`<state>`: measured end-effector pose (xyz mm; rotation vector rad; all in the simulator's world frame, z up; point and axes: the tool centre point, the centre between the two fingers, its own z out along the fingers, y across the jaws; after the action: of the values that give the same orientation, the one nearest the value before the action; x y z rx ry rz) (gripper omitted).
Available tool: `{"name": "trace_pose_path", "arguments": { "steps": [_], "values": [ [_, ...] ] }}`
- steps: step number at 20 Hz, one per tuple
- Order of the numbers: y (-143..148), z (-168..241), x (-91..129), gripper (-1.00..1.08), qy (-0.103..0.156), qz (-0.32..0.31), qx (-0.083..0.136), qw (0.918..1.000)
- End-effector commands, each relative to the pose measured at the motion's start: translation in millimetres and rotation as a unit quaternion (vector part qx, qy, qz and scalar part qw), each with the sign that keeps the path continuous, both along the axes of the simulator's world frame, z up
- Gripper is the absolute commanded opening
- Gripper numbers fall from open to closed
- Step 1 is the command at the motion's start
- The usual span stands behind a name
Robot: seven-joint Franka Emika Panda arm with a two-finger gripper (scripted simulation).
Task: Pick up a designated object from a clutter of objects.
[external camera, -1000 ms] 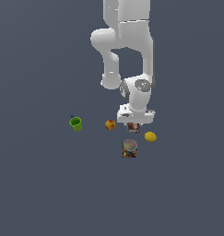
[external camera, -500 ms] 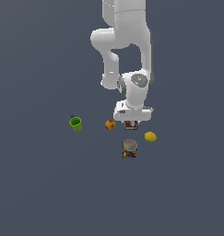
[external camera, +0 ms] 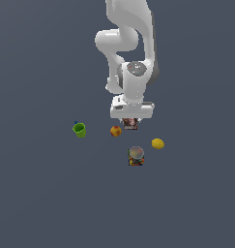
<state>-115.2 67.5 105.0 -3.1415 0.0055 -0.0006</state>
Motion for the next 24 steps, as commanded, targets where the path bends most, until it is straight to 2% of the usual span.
{"name": "trace_pose_path", "arguments": {
  "steps": [1, 24],
  "values": [
    [-13.7, 19.6, -1.0, -1.00, 0.000, 0.000, 0.001, 1.0000],
    [-155.4, 218.1, -5.0, -1.00, 0.000, -0.001, 0.002, 1.0000]
  ]
}}
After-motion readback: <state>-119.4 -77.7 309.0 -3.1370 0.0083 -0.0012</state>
